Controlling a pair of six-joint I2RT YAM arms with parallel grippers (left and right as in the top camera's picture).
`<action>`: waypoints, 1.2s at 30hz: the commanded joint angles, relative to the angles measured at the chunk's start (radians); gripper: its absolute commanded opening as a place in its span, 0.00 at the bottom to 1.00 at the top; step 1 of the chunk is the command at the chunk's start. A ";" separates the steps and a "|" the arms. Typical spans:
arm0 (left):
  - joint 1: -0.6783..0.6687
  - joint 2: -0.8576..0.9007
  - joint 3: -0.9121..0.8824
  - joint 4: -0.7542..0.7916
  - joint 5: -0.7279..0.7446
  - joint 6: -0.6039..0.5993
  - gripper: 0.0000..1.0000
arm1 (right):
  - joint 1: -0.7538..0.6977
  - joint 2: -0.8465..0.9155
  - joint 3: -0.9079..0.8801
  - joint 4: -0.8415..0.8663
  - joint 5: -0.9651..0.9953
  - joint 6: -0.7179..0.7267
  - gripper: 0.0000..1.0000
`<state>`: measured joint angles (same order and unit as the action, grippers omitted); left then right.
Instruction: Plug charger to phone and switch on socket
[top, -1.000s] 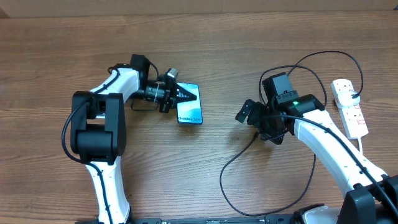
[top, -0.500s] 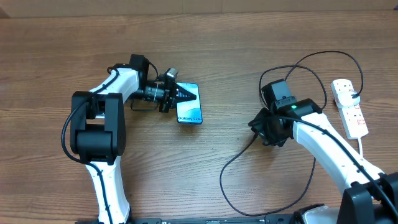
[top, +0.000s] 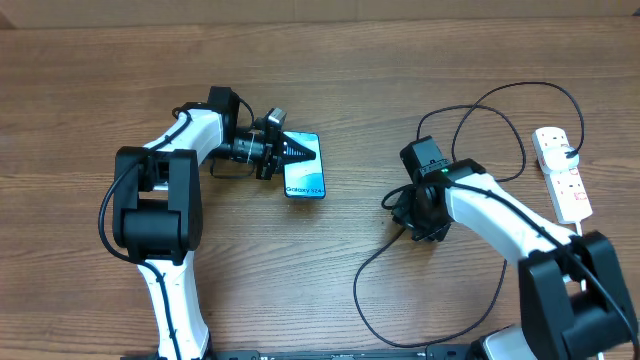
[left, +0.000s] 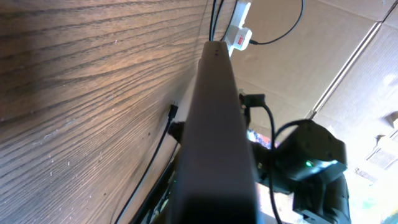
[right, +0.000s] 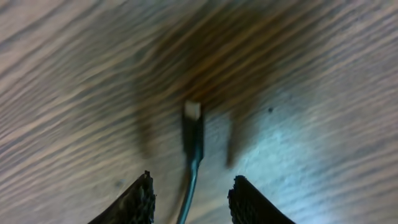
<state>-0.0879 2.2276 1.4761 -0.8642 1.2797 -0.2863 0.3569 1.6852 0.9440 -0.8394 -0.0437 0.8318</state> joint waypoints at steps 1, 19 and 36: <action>-0.002 -0.007 0.006 0.000 0.045 -0.006 0.04 | 0.004 0.050 -0.009 0.024 0.047 0.013 0.40; -0.002 -0.007 0.006 0.001 0.044 -0.006 0.04 | 0.000 0.078 -0.009 0.077 0.095 -0.019 0.23; -0.002 -0.007 0.006 0.001 0.044 -0.006 0.04 | 0.001 0.078 -0.009 0.042 0.038 -0.056 0.24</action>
<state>-0.0879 2.2276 1.4761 -0.8639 1.2797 -0.2863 0.3569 1.7309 0.9478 -0.7887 0.0074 0.7845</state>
